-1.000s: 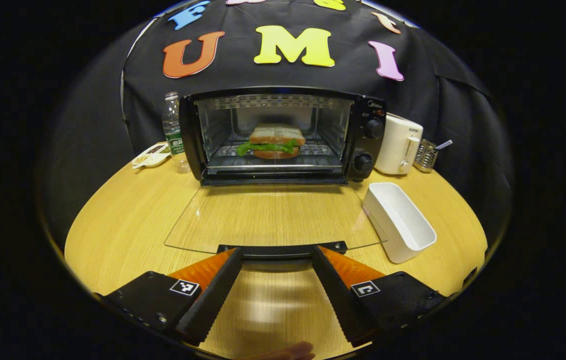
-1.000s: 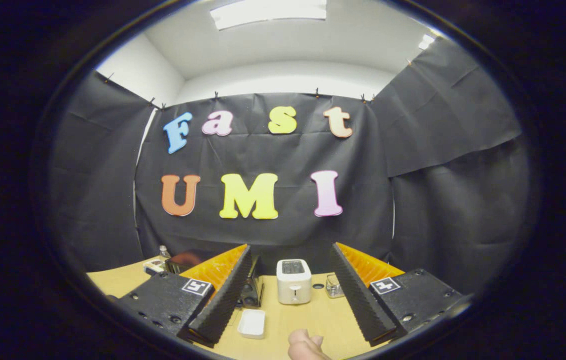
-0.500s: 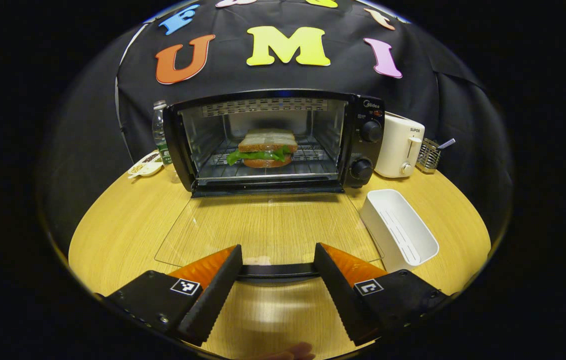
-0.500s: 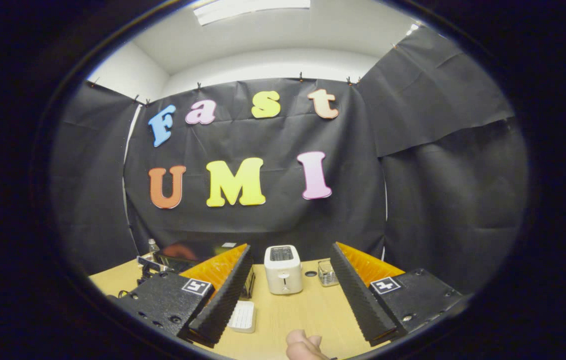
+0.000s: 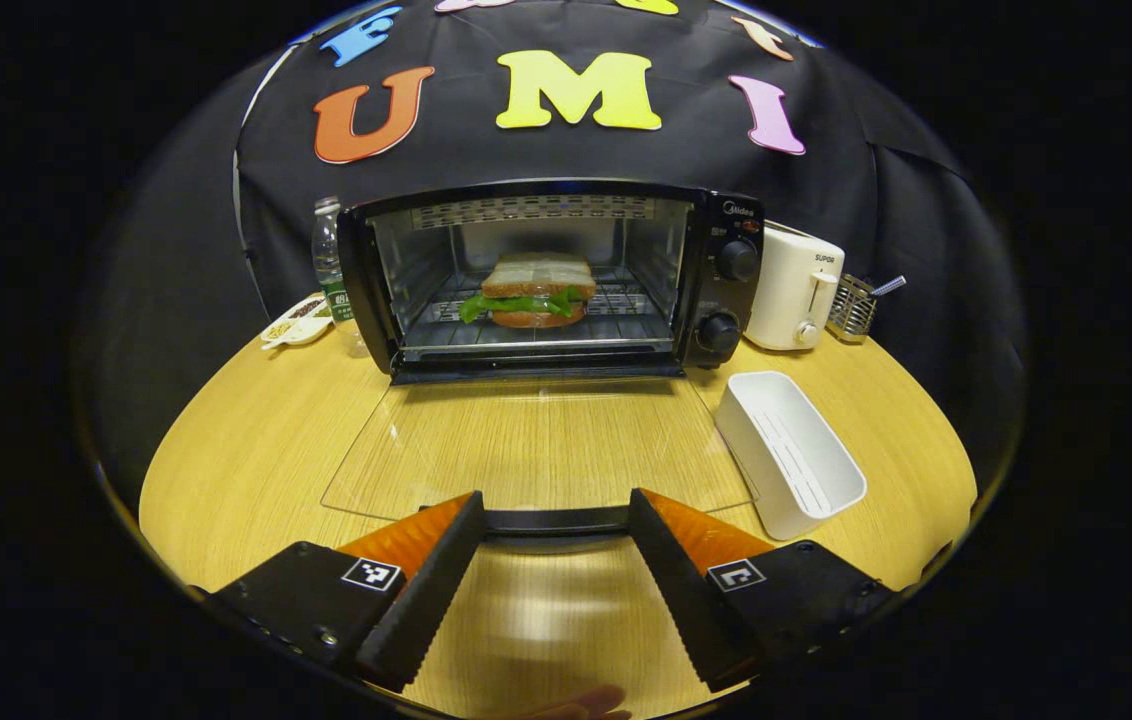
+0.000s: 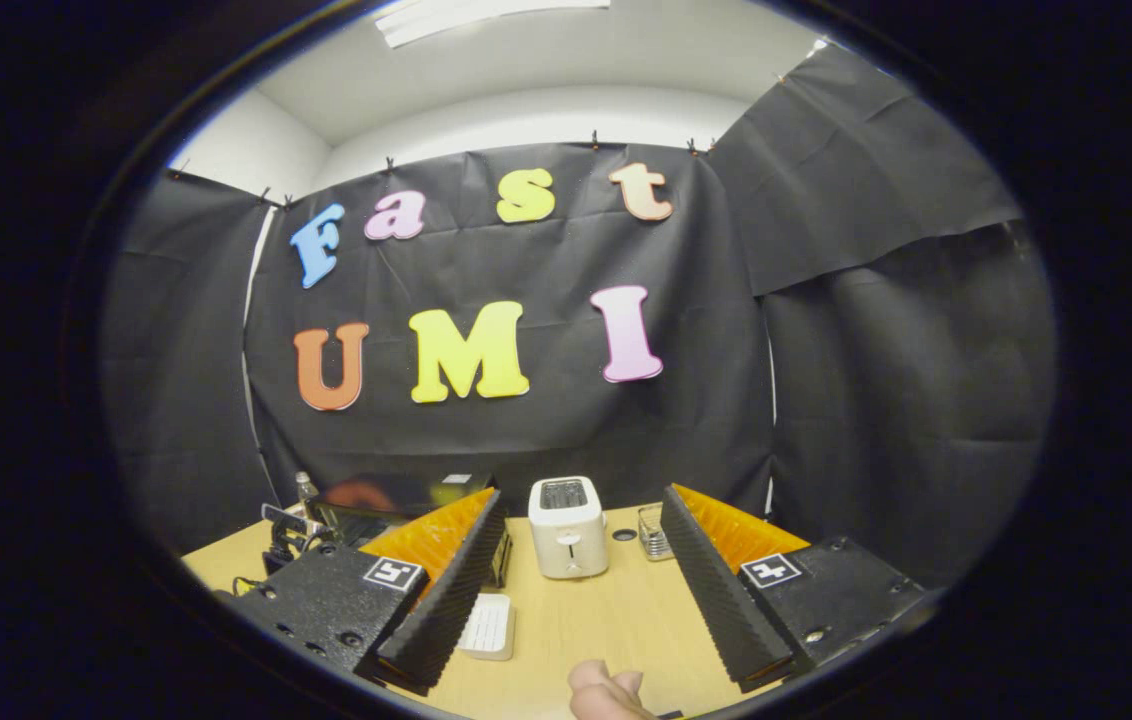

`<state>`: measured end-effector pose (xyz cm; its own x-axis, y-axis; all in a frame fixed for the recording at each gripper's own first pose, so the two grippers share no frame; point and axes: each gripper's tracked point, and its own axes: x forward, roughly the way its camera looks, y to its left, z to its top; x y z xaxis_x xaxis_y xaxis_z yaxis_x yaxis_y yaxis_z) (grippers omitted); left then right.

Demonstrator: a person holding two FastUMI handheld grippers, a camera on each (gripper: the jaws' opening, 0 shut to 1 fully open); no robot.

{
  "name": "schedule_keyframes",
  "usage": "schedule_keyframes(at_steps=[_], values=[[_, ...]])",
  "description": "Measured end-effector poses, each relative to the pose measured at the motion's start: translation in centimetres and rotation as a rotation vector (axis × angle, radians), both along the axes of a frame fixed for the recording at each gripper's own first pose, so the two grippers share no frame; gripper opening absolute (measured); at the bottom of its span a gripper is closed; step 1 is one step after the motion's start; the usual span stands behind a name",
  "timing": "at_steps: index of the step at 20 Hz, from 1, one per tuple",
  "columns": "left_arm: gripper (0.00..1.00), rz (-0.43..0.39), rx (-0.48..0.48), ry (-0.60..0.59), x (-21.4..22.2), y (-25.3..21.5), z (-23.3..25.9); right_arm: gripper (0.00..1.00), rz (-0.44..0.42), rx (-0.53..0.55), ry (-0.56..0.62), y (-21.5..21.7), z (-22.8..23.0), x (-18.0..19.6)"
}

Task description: Open the electric oven with the left hand, put the food in, and close the electric oven.

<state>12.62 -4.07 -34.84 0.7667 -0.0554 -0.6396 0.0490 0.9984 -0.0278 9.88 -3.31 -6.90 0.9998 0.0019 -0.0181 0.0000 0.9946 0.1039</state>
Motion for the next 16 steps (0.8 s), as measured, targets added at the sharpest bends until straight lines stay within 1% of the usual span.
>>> schedule_keyframes(at_steps=[1,2,3,5,6,7,9,13,14,15,16], values=[[0.94,-0.013,-0.008,0.013,-0.8,-0.3,-0.3,0.90,0.003,-0.002,0.000,0.2,0.0,0.1],[0.94,-0.022,-0.013,0.030,-1.2,-0.5,-0.9,0.90,0.009,-0.004,0.002,0.5,-0.1,0.0],[0.94,-0.027,-0.002,0.040,-1.4,-0.4,-1.4,1.00,0.016,-0.005,0.005,0.8,-0.2,0.0],[0.95,-0.014,0.028,0.049,-1.2,0.2,-2.0,1.00,0.030,-0.007,0.012,1.3,-0.4,-0.2],[0.95,-0.011,0.027,0.043,-0.7,0.2,-2.1,0.90,0.034,-0.008,0.016,1.4,-0.5,-0.2],[0.94,-0.005,0.028,0.044,-0.6,0.4,-2.0,1.00,0.037,-0.010,0.021,1.4,-0.5,-0.3],[0.94,0.002,0.025,0.056,-0.4,0.3,-2.0,1.00,0.034,-0.014,0.020,1.2,-0.4,-0.5],[0.94,0.003,0.028,0.020,-0.2,0.4,-1.0,1.00,0.022,-0.012,0.014,0.9,-0.4,-0.8],[0.94,0.007,0.022,0.010,-0.2,0.4,-0.5,0.90,0.025,-0.011,0.017,1.0,-0.4,-0.9],[0.94,0.006,0.022,-0.005,0.0,0.4,0.0,0.90,0.027,-0.011,0.020,1.0,-0.5,-0.9],[0.94,0.006,0.023,-0.023,0.1,0.4,0.7,1.00,0.029,-0.012,0.021,1.1,-0.4,-0.9]])
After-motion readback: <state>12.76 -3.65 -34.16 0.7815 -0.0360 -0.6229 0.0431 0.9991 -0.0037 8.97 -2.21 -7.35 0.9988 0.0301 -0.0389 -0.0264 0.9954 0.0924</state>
